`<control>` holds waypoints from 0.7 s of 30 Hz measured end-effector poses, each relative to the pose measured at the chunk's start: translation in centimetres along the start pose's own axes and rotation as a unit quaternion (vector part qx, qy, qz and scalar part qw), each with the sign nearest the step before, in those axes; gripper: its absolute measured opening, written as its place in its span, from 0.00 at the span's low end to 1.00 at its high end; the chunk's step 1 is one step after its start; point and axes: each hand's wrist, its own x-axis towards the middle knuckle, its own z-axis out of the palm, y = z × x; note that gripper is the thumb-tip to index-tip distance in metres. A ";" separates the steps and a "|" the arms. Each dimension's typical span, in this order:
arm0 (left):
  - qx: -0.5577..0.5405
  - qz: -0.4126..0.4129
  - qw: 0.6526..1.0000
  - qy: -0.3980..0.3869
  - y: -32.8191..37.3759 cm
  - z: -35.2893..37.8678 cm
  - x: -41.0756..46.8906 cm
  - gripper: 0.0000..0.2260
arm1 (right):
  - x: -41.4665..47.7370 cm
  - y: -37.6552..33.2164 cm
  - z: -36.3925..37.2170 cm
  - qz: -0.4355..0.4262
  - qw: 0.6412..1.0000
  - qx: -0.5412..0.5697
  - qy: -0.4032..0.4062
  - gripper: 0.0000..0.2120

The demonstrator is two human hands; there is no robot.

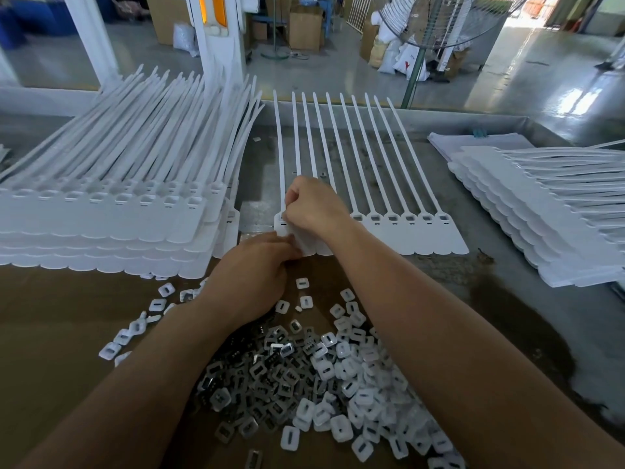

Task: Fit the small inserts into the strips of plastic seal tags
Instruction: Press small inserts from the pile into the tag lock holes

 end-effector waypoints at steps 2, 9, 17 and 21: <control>0.002 -0.002 1.000 0.006 0.0 0.0 -0.1 0.18 | 0.1 0.0 -0.1 0.012 1.000 0.015 -0.004 0.04; 0.007 -0.008 1.000 0.011 0.1 0.2 0.1 0.17 | 0.3 -0.1 0.0 0.044 0.998 0.039 -0.016 0.03; 0.008 -0.008 1.000 -0.003 -0.3 0.0 0.2 0.21 | -2.3 0.5 -2.6 -0.015 0.991 0.090 -0.102 0.04; 0.009 -0.012 1.000 -0.012 -0.3 0.0 0.3 0.22 | -4.3 0.4 -3.7 -0.047 0.990 0.070 -0.111 0.06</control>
